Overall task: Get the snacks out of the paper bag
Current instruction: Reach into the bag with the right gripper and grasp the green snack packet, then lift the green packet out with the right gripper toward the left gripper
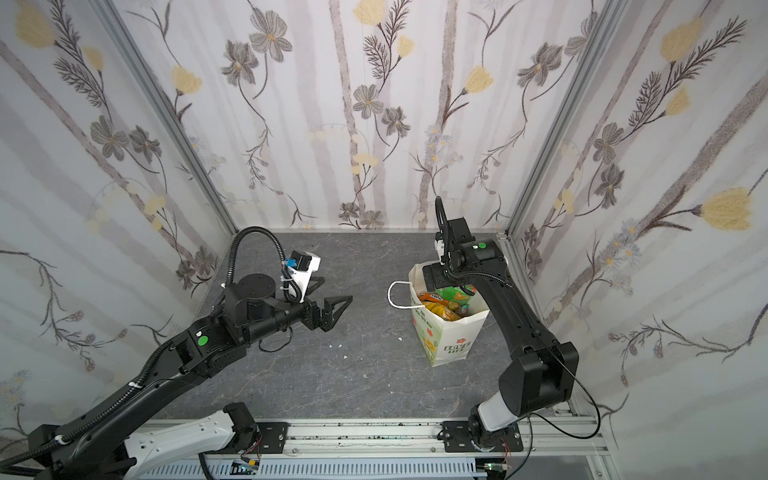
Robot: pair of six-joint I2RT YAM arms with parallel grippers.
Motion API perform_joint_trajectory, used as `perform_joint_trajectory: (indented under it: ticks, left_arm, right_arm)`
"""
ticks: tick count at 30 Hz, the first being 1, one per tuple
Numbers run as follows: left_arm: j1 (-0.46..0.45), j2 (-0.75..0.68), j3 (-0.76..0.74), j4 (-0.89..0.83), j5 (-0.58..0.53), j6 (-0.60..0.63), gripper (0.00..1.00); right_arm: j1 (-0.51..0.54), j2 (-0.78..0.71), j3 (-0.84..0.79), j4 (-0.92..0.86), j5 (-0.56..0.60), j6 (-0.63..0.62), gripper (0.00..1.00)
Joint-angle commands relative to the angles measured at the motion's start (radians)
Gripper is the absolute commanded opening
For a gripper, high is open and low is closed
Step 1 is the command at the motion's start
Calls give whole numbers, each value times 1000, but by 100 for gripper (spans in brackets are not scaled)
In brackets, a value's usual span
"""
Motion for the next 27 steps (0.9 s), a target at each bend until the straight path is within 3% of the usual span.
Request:
perform_joint_trajectory:
  ticks: [1, 4, 10, 16, 27]
  left_arm:
    - [-2, -4, -4, 26, -18, 15, 100]
    - [-1, -3, -4, 25, -22, 12, 100]
    - [0, -1, -5, 31, -34, 5, 100]
    - [0, -2, -3, 32, -38, -4, 100]
    - [-1, -6, 24, 58, -35, -44, 100]
  right_arm:
    - [0, 2, -20, 29, 46, 16, 87]
    - [0, -2, -28, 31, 76, 30, 75]
    - [0, -35, -15, 34, 79, 46, 38]
    - [0, -73, 19, 17, 56, 62, 13]
    - [-2, -208, 162, 7, 42, 128, 0]
